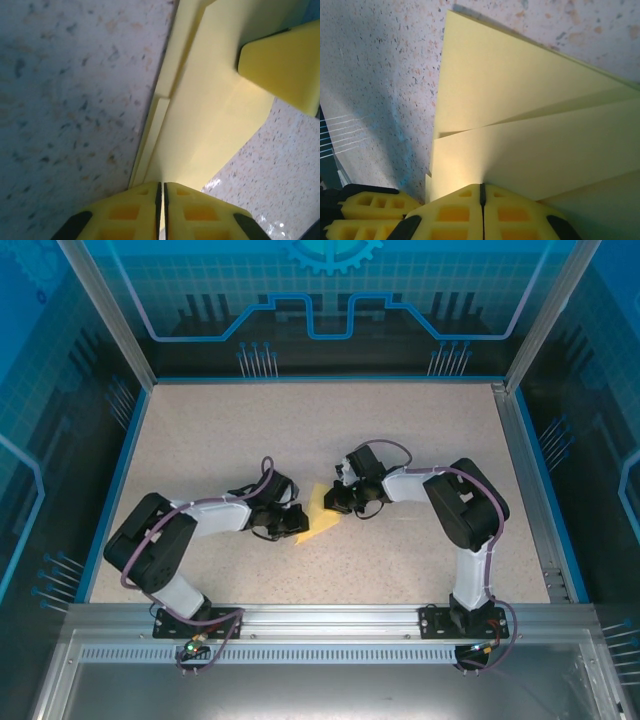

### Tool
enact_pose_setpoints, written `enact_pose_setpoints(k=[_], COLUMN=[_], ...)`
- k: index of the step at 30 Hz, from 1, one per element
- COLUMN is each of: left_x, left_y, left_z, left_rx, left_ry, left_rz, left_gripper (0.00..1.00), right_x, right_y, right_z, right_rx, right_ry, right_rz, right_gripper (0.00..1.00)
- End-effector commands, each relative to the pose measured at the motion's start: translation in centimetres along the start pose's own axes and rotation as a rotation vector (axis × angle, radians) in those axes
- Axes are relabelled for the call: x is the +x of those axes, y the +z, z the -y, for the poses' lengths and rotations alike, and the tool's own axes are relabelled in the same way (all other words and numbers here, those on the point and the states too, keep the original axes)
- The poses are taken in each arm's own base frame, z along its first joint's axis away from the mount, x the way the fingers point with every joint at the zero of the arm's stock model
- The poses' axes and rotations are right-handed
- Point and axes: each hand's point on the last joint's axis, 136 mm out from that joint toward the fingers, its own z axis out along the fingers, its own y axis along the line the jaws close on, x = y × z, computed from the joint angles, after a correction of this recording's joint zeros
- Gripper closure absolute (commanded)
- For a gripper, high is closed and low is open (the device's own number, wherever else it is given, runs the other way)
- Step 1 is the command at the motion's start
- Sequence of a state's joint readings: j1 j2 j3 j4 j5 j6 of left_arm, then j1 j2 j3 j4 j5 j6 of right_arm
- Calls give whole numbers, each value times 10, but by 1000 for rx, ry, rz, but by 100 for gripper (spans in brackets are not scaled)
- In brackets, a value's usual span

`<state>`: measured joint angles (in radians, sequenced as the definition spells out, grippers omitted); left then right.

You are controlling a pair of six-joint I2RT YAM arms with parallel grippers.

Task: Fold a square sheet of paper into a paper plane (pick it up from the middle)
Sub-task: Fourth fold the wing at the center of the table.

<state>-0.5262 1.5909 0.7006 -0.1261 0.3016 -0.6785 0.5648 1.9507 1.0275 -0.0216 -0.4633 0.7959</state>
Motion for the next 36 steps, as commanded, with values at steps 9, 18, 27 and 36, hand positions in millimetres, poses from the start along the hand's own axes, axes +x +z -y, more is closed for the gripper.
enact_pose_setpoints(k=[9, 18, 27, 36], left_x=[-5, 5, 23, 20], left_y=[-22, 5, 14, -2], left_z=[51, 13, -22, -7], left_rx=[217, 82, -40, 7], left_ry=[10, -60, -86, -42], left_rz=[-10, -61, -98, -78], left_gripper=[83, 85, 86, 85], right_x=[13, 14, 15, 15], right_y=[10, 11, 12, 13], right_z=[36, 38, 42, 45], right_rx=[108, 110, 119, 128], right_ry=[41, 43, 47, 48], right_rz=[-27, -28, -37, -42], right_gripper=[94, 94, 94, 94])
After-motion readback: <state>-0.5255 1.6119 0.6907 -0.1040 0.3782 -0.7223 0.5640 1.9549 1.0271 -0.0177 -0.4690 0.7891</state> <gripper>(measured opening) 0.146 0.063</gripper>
